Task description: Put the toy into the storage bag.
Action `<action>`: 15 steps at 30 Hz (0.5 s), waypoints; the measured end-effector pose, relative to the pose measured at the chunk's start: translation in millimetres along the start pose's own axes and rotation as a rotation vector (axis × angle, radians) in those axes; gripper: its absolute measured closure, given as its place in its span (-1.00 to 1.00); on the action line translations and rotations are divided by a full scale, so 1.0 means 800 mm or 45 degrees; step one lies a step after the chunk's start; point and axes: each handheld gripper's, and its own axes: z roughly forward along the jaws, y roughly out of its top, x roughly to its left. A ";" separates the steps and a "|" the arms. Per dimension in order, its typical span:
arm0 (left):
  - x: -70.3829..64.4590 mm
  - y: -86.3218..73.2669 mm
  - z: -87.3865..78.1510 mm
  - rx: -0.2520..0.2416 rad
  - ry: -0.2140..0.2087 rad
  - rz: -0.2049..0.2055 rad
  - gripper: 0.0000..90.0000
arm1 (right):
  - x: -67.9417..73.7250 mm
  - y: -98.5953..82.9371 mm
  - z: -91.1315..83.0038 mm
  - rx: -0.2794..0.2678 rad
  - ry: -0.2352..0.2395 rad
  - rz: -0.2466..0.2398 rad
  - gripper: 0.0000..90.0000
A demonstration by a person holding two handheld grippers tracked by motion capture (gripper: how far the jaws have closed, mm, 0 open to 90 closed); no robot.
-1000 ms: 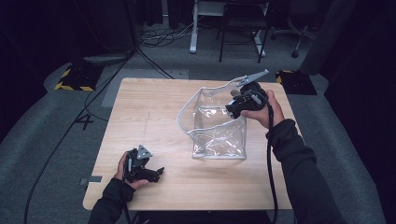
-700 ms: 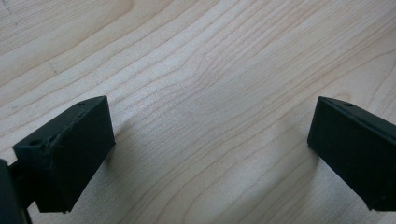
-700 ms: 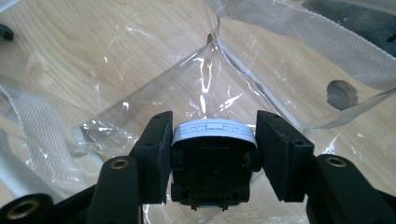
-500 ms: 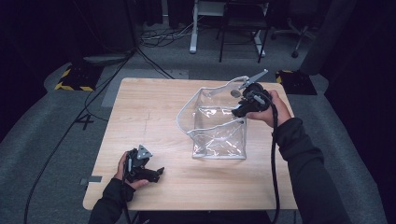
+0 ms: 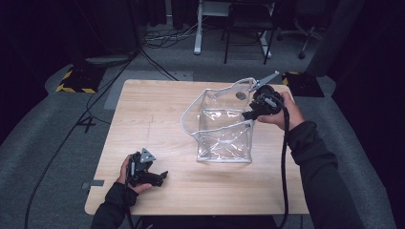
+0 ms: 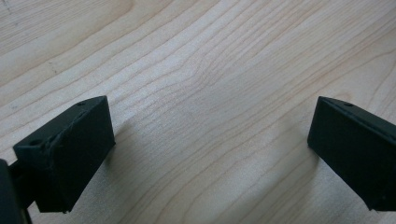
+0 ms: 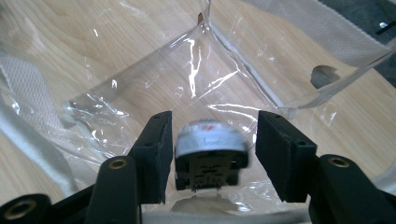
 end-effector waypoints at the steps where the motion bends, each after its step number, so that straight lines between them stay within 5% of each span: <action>1: 0.000 0.000 0.000 0.000 0.000 0.000 -0.98 | 0.001 0.000 -0.001 -0.006 0.002 0.008 0.05; 15: 0.000 0.000 0.000 0.000 0.000 0.000 -0.98 | 0.002 -0.004 0.000 -0.067 -0.006 0.015 0.02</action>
